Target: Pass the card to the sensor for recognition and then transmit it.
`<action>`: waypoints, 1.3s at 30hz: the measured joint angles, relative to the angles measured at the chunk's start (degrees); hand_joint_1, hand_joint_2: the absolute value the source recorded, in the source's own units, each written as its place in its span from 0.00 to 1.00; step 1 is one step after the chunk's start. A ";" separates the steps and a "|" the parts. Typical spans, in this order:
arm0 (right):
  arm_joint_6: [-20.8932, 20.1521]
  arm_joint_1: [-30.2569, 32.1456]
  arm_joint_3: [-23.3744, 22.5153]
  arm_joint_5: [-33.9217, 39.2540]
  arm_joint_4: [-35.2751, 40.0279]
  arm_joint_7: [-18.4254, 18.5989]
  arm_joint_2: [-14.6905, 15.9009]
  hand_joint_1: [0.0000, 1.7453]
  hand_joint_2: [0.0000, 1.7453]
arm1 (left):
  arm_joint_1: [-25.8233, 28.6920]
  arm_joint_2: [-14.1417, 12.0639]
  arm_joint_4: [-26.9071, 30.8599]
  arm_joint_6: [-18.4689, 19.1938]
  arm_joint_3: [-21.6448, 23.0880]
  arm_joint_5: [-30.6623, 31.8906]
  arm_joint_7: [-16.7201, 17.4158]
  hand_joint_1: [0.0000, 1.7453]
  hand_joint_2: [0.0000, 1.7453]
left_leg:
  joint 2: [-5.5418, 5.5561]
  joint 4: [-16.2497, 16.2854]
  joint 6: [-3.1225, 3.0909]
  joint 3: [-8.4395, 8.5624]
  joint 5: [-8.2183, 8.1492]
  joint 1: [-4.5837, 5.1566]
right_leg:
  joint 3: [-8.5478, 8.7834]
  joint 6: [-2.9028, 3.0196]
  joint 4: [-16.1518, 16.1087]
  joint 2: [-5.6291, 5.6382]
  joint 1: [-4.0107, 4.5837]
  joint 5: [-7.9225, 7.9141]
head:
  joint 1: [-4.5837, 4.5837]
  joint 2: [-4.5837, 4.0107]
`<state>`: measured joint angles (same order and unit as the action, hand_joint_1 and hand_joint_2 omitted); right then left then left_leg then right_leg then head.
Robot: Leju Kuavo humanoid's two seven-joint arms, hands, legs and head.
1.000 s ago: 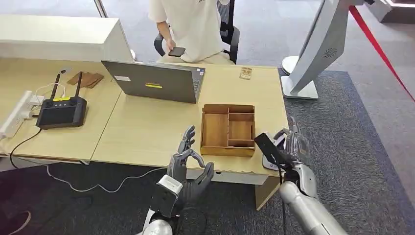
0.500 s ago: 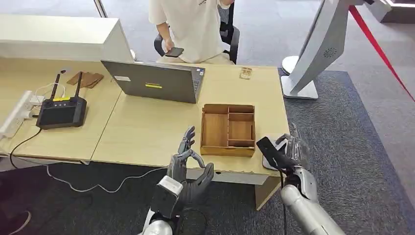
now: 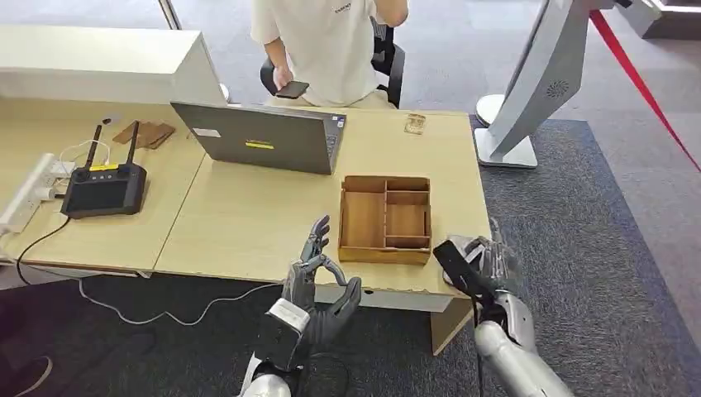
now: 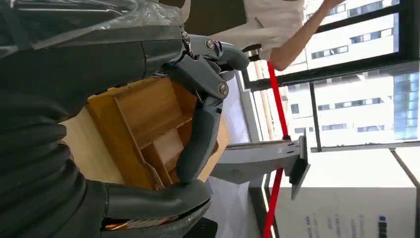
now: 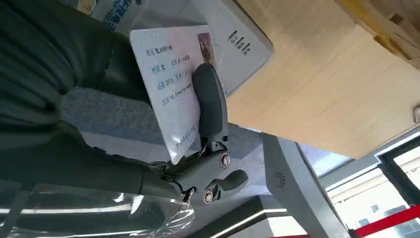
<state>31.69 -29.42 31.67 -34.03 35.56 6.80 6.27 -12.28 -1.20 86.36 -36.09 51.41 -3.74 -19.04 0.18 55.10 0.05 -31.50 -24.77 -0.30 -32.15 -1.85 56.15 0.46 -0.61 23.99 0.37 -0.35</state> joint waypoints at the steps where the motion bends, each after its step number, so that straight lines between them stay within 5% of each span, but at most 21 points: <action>1: -0.02 0.06 0.00 0.13 0.00 -0.15 -0.07 1.00 1.00 | -0.01 0.00 0.00 0.00 0.00 -0.09 0.02 0.00 1.00 | -0.01 0.00 0.00 0.01 0.00 0.00 | 0.00 0.00 0.00 0.00 0.00 0.00 | 0.00 0.00; 17: 0.00 0.49 -0.07 1.42 0.07 -1.70 -0.79 1.00 1.00 | -0.06 0.00 0.00 0.00 0.02 -0.52 0.02 0.00 1.00 | -0.01 0.00 0.00 0.01 0.00 0.00 | 0.00 0.00 0.00 0.00 0.00 0.00 | 0.00 0.00; 24: 3.17 0.94 -1.36 7.20 2.52 -7.28 -0.92 1.00 1.00 | -0.06 0.00 0.00 0.00 0.02 -0.70 -0.31 0.00 1.00 | -0.01 0.00 0.00 0.01 0.00 0.00 | 0.01 0.00 0.00 0.00 0.00 0.00 | 0.00 0.00; 30: 6.47 1.20 -3.39 10.67 8.87 -8.81 -0.68 1.00 1.00 | -0.08 0.00 -0.02 0.00 0.02 -1.14 -0.61 0.00 1.00 | -0.02 0.01 0.00 0.03 0.00 0.00 | 0.00 0.00 0.00 0.01 0.00 -0.01 | 0.02 0.00; 39: 6.60 2.16 -6.16 10.82 22.64 -6.08 0.90 1.00 1.00 | -0.13 0.00 -0.02 0.00 0.07 -1.29 -0.17 0.00 1.00 | -0.03 0.01 0.00 0.04 0.00 0.00 | 0.00 0.00 0.00 0.02 0.00 -0.01 | 0.00 0.00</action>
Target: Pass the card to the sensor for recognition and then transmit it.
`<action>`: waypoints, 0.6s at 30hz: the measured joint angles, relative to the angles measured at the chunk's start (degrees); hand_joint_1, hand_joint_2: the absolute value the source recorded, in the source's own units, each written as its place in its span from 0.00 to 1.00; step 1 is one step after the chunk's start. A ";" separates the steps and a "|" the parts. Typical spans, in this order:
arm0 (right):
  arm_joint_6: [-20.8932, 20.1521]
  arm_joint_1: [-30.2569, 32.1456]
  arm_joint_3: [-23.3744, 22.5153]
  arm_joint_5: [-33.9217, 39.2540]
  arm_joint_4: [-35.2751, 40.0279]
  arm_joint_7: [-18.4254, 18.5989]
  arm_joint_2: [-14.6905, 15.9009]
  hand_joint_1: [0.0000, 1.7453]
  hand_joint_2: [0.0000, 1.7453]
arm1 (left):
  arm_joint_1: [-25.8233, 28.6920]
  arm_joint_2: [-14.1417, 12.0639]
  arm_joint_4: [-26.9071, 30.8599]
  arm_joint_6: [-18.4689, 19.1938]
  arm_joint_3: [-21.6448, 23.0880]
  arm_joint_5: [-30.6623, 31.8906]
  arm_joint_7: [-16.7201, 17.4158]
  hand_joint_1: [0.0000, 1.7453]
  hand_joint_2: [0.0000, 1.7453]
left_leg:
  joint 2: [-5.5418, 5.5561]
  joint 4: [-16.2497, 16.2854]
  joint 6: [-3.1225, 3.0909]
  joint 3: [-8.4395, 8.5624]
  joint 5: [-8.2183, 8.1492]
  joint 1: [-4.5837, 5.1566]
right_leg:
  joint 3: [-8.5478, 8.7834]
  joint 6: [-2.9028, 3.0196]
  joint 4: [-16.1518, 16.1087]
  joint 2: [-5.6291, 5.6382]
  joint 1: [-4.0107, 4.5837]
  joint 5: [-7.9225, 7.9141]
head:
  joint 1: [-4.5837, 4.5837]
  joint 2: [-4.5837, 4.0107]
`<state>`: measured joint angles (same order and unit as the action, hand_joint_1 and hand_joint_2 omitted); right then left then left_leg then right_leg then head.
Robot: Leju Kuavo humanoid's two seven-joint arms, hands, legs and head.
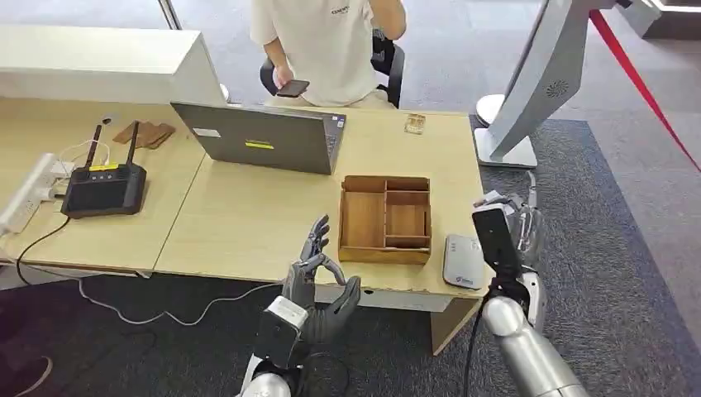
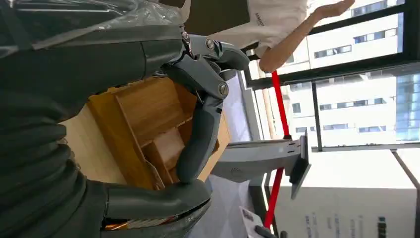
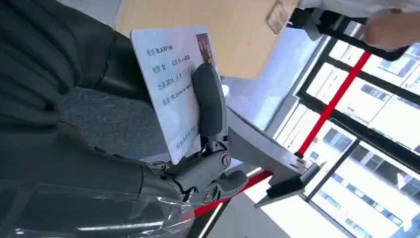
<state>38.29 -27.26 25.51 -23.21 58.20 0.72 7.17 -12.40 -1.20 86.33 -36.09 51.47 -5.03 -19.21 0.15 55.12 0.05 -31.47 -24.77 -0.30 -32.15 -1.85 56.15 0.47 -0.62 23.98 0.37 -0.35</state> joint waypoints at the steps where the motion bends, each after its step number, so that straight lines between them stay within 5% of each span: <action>1: -0.05 0.00 -0.02 0.00 1.16 0.15 0.11 1.00 1.00 | -0.06 0.00 0.00 0.00 0.00 -0.06 0.02 0.00 1.00 | 0.00 0.00 0.00 0.00 0.00 0.00 | 0.00 0.00 0.00 0.00 0.00 0.00 | 0.02 0.00; 10: -5.67 -3.46 0.39 -3.87 6.28 3.04 0.26 1.00 1.00 | -1.37 0.35 -0.46 0.15 0.70 -1.46 -0.44 0.00 1.00 | -0.01 0.00 0.01 -0.02 0.03 0.00 | 0.01 0.01 0.03 0.01 0.00 -0.01 | 0.02 0.00; 18: -11.35 -12.66 2.25 -3.02 0.77 2.88 -1.97 1.00 1.00 | -2.90 1.60 -2.10 0.63 1.38 -3.02 -2.62 0.00 1.00 | 0.01 0.00 0.01 -0.04 0.08 0.00 | 0.00 0.01 0.04 0.00 0.00 -0.03 | 0.02 0.00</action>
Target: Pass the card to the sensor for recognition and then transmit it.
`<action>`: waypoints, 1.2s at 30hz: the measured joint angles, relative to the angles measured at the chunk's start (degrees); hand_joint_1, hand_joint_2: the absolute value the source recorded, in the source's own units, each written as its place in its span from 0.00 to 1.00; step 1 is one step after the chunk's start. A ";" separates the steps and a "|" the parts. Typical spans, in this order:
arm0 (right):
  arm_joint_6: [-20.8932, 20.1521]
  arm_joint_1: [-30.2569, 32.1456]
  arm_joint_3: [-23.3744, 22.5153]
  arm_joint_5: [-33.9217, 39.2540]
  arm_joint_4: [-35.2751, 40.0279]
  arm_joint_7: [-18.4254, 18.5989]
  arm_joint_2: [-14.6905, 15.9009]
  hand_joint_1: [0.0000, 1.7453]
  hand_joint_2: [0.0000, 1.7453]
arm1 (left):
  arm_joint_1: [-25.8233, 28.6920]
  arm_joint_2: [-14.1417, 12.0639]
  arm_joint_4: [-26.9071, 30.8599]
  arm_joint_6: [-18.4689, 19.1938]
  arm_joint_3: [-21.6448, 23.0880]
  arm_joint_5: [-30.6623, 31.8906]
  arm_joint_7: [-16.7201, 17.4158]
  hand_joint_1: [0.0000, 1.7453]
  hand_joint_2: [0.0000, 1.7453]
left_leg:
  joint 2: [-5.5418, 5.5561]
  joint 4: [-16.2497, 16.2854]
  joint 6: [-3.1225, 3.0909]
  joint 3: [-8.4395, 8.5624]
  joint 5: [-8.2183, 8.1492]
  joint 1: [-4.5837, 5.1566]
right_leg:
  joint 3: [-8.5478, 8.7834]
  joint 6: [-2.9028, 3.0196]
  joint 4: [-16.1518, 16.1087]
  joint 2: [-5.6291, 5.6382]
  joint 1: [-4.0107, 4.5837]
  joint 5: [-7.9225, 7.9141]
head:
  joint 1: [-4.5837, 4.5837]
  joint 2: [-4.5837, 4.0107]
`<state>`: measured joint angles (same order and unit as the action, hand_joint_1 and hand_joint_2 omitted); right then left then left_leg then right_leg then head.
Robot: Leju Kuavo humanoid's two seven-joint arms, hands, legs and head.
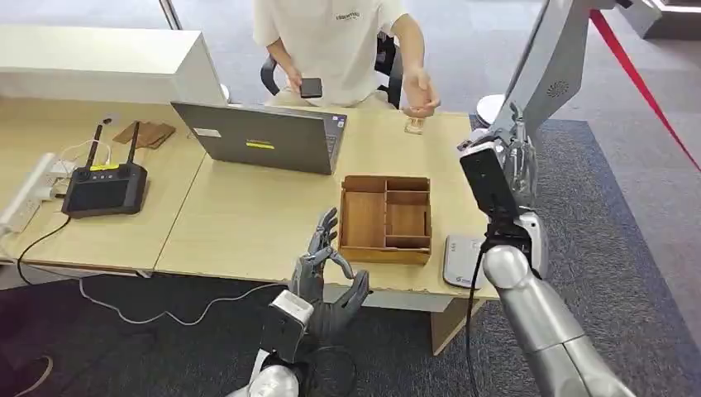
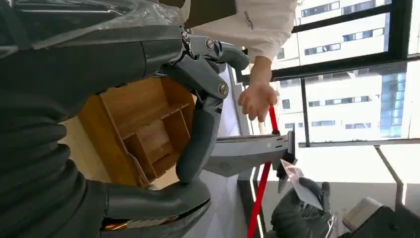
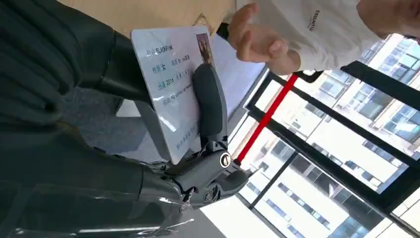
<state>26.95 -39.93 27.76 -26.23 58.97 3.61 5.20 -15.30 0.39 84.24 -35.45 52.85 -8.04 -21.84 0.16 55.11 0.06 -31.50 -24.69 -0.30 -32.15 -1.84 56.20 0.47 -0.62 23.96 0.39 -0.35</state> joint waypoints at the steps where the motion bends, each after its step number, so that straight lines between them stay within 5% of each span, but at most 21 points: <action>1: -0.19 -0.99 0.30 -0.07 -1.11 -0.02 -0.32 1.00 1.00 | -0.20 0.09 -0.19 0.09 0.04 -0.26 -0.22 0.00 1.00 | 0.00 0.00 0.00 0.00 0.00 0.00 | 0.00 0.00 0.01 0.00 0.00 0.00 | 0.00 0.00; 12: -2.71 -9.67 2.60 2.27 -14.49 0.63 -3.32 1.00 1.00 | -2.20 1.27 -2.14 1.03 0.61 -2.25 -1.51 0.00 1.00 | 0.01 0.00 0.00 -0.02 0.00 0.00 | -0.02 0.00 -0.01 -0.01 0.00 0.00 | -0.02 0.00; 25: -2.49 -12.93 5.64 -0.33 -24.80 2.75 -4.46 1.00 1.00 | -3.90 2.40 -5.94 2.88 1.90 -3.34 -2.40 0.00 1.00 | 0.02 0.01 0.00 -0.07 0.00 0.00 | -0.06 0.00 0.00 -0.03 0.00 0.01 | 0.00 0.00; 26: -2.49 -13.06 5.70 -0.44 -25.09 2.97 -4.61 0.61 1.00 | -3.90 2.43 -6.05 2.91 1.92 -3.37 -2.43 0.00 1.00 | 0.02 0.01 0.00 -0.07 0.00 0.00 | -0.07 -0.01 0.00 -0.03 0.00 0.01 | 0.00 0.00; 27: -2.49 -13.15 5.92 -0.65 -25.41 3.08 -4.78 0.61 1.00 | -3.92 2.43 -6.16 2.91 1.92 -3.41 -2.45 0.00 1.00 | 0.02 0.01 0.00 -0.08 -0.01 0.00 | -0.07 -0.01 0.00 -0.03 0.00 0.01 | -0.02 0.00; 28: -2.45 -13.22 6.10 -0.77 -25.70 3.15 -4.85 0.01 1.00 | -3.95 2.43 -6.21 2.91 1.92 -3.45 -2.49 0.00 1.00 | 0.02 0.01 0.00 -0.08 -0.01 0.00 | -0.08 -0.01 -0.01 -0.03 0.00 0.02 | 0.00 0.00; 36: -0.68 -13.29 6.99 -0.66 -27.54 3.48 -5.48 0.00 1.00 | -3.96 2.43 -6.36 2.73 1.94 -3.76 -2.51 0.00 1.00 | 0.01 0.01 -0.01 -0.11 -0.02 0.00 | -0.12 -0.02 -0.02 -0.03 0.00 0.04 | -0.02 0.00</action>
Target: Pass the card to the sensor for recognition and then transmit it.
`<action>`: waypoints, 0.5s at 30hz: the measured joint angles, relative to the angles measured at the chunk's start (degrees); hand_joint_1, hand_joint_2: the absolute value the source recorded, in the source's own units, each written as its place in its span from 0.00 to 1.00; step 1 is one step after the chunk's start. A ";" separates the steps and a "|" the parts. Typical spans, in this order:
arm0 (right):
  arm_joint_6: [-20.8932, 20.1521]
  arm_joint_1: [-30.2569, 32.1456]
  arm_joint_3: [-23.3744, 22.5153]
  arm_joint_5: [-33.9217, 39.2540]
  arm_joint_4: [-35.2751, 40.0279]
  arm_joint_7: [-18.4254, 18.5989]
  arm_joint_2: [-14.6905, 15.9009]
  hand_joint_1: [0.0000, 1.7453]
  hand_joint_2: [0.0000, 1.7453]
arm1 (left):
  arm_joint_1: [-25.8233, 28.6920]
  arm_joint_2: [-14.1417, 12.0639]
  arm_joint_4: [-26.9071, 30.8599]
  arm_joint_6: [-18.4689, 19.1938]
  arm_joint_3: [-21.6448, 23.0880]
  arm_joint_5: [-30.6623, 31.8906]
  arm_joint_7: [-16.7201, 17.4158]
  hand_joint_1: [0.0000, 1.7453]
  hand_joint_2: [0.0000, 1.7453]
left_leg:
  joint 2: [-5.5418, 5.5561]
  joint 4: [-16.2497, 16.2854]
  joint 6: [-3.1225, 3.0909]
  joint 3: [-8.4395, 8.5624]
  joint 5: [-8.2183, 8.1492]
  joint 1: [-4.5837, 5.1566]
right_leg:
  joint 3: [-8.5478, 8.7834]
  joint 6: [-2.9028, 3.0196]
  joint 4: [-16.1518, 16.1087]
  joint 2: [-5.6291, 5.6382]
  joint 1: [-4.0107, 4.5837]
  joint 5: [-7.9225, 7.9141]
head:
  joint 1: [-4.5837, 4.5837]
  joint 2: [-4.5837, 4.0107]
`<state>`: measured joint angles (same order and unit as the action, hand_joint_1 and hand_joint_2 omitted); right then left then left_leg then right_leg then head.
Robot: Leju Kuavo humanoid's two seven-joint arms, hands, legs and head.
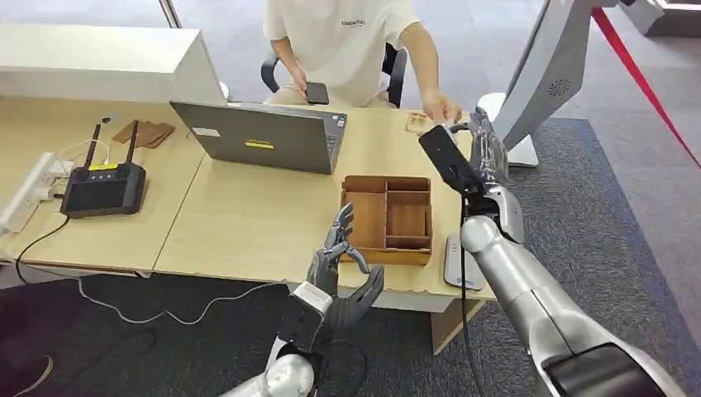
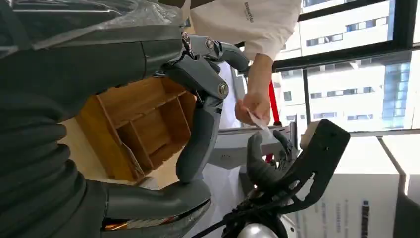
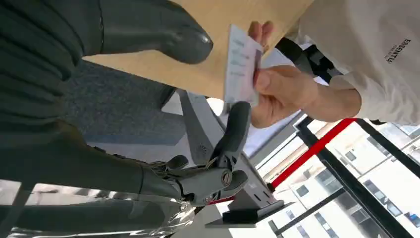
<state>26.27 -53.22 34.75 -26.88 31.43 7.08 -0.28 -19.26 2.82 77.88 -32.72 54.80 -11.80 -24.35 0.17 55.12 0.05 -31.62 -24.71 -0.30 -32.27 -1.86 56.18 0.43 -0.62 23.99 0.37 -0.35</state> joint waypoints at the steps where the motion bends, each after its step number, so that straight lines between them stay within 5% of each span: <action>1: 0.26 0.01 0.04 0.30 -0.11 -0.28 -0.09 0.00 1.00 | 0.00 0.00 0.00 -0.02 0.00 0.02 0.02 0.00 1.00 | 0.00 0.00 0.00 0.01 0.00 0.00 | 0.00 0.00 0.00 0.00 0.00 0.00 | 0.02 0.00; 15: 4.20 1.81 0.04 11.52 3.50 -9.07 -0.33 0.00 1.00 | 0.84 -0.33 0.07 -1.84 -0.07 1.64 0.15 0.00 1.00 | 0.00 0.00 0.02 0.07 0.05 0.00 | 0.05 0.02 0.04 0.01 0.00 -0.06 | 0.00 0.00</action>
<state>30.47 -51.41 34.80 -15.36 34.93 -1.99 -0.61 -18.42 2.49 77.94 -34.56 54.73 -10.16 -24.20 0.17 55.12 0.07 -31.54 -24.66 -0.30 -32.21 -1.83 56.22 0.44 -0.61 23.93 0.37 -0.35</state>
